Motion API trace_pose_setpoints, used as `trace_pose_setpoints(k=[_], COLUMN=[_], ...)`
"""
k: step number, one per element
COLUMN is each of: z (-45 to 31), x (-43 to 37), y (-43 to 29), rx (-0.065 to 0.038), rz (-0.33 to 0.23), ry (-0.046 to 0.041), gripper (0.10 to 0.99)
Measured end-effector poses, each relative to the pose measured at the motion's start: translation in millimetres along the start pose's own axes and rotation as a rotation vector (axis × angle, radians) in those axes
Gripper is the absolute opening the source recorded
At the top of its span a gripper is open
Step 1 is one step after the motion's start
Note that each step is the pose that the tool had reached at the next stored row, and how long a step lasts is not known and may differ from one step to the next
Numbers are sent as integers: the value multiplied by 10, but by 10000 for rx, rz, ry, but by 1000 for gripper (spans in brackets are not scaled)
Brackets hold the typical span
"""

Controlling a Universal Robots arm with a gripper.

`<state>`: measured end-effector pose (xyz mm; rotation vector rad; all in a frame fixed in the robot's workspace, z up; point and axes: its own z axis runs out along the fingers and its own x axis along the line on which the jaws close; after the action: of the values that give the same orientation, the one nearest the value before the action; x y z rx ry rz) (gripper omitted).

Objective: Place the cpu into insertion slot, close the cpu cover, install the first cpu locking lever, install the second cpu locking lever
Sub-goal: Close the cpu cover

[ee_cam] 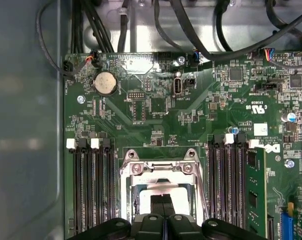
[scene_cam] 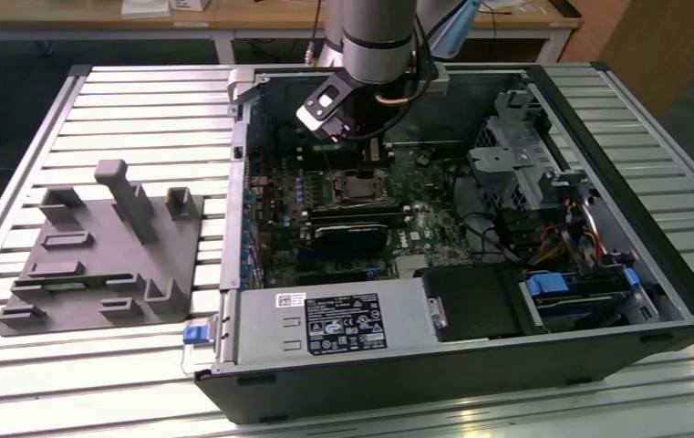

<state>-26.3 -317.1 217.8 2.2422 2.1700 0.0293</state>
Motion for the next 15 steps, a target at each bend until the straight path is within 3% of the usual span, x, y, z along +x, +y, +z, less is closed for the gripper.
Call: trace_pose_setpoints(k=[6, 15], z=[3, 14], x=[1, 1], y=[0, 0], rx=[-1, -5], rz=[-108, -1314], ry=[-3, -66], gripper=[106, 106])
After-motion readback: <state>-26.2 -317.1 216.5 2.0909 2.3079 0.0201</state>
